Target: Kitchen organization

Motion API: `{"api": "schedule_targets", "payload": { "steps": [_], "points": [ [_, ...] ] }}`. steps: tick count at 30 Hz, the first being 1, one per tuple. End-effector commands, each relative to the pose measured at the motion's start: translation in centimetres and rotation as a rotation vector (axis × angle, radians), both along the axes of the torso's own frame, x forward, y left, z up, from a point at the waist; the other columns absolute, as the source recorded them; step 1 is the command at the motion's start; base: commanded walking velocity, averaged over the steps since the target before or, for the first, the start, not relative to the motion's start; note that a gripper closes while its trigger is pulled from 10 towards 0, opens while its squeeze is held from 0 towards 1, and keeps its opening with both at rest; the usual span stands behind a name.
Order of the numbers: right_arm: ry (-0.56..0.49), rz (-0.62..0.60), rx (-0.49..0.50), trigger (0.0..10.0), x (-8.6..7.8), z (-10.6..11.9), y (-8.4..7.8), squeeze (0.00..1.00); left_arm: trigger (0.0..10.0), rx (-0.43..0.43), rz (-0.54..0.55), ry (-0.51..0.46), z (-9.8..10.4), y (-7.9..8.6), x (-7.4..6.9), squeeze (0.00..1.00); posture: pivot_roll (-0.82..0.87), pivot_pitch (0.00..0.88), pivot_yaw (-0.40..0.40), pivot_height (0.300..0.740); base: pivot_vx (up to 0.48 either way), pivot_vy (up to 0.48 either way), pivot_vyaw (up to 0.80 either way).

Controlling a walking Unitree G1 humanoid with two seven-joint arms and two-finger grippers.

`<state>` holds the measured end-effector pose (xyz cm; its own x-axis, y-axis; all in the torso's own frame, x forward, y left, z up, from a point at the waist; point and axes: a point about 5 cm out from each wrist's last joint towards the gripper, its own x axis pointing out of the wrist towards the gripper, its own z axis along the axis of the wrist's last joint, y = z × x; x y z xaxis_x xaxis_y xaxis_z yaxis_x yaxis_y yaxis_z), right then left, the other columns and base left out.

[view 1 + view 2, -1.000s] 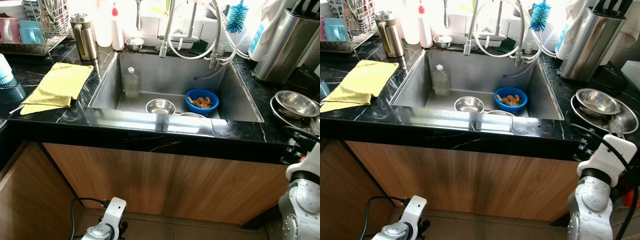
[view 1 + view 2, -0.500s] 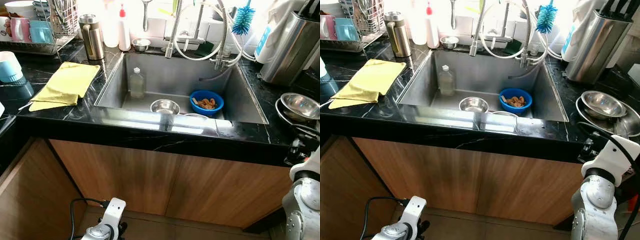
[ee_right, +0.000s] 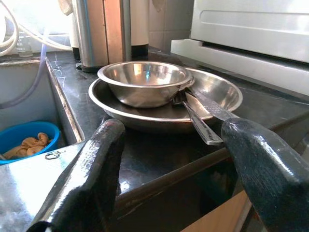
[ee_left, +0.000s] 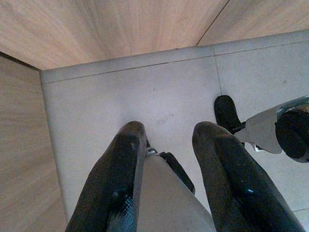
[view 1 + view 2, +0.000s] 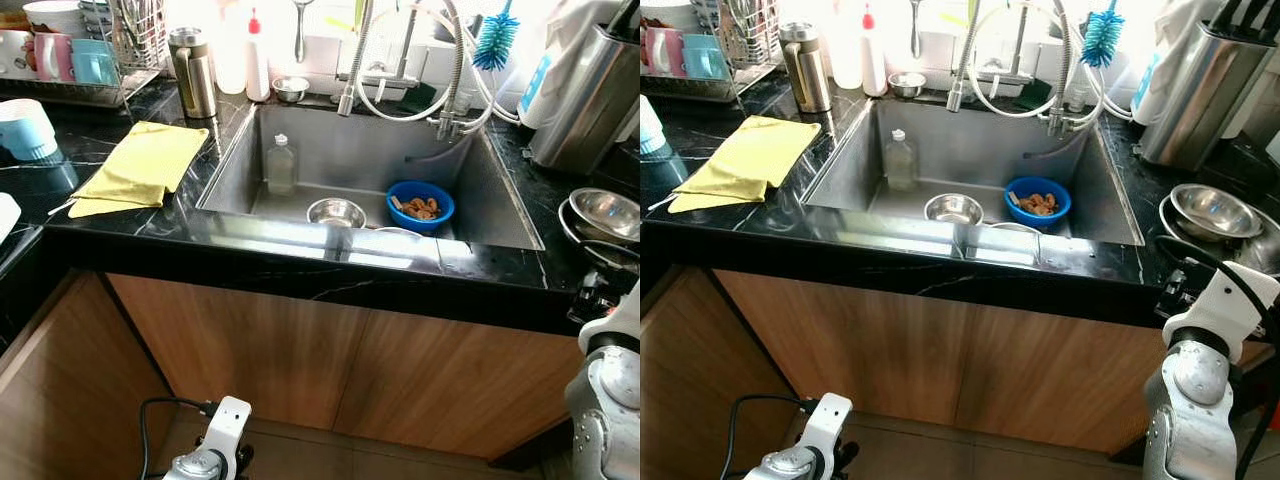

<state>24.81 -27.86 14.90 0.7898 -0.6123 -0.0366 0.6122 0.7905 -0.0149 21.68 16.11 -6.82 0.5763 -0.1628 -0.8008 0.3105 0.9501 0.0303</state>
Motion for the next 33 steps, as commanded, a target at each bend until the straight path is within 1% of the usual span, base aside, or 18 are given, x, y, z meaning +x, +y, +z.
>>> {"api": "schedule_targets", "payload": {
  "steps": [1,4,6,9,11,12,14,18,23,33],
  "points": [
    [0.005,-0.015,0.003,10.0,0.1,0.2,-0.4,0.00,10.0,0.002,0.004,0.024,-0.3,0.0,-0.5,0.00,0.16,0.051,-0.082,0.732,0.000,0.000,0.00],
    [-0.011,0.011,-0.008,10.0,0.3,0.5,0.0,0.00,10.0,0.001,0.009,0.021,-0.3,0.0,-0.5,0.00,0.16,0.055,-0.082,0.732,0.000,0.000,0.00],
    [-0.020,0.052,-0.056,10.0,0.5,1.1,0.5,0.00,10.0,0.000,0.011,0.019,-0.3,0.0,-0.5,0.00,0.16,0.057,-0.083,0.732,0.000,0.000,0.00],
    [-0.069,0.064,-0.076,10.0,0.6,1.9,0.9,0.00,10.0,-0.005,0.015,0.017,-0.3,-0.1,-0.4,0.00,0.16,0.060,-0.083,0.732,0.000,0.000,0.00],
    [-0.083,0.054,-0.091,10.0,0.7,2.2,1.0,0.00,10.0,-0.005,0.016,0.016,-0.3,-0.1,-0.4,0.00,0.16,0.060,-0.082,0.732,0.000,0.000,0.00],
    [-0.111,0.055,-0.095,10.0,0.7,2.6,1.2,0.00,10.0,-0.006,0.017,0.015,-0.3,-0.1,-0.4,0.00,0.16,0.062,-0.082,0.732,0.000,0.000,0.00],
    [-0.111,0.066,-0.117,10.0,0.9,2.8,1.4,0.00,10.0,-0.006,0.018,0.014,-0.2,-0.1,-0.4,0.00,0.15,0.063,-0.082,0.732,0.000,0.000,0.00],
    [-0.113,0.116,-0.118,10.0,1.3,2.8,2.1,0.00,10.0,-0.003,0.026,0.005,-0.2,0.0,-0.3,0.00,0.16,0.065,-0.083,0.732,0.000,0.000,0.00],
    [-0.113,0.135,-0.123,10.0,1.4,2.7,2.4,0.00,10.0,0.002,0.028,-0.002,-0.1,0.1,-0.2,0.00,0.16,0.066,-0.082,0.732,0.000,0.000,0.00],
    [-0.126,0.155,-0.132,10.0,1.7,2.9,2.8,0.00,10.0,0.009,0.031,-0.010,0.0,0.2,0.1,0.00,0.16,0.069,-0.081,0.732,0.271,0.000,0.00]
  ]
}}
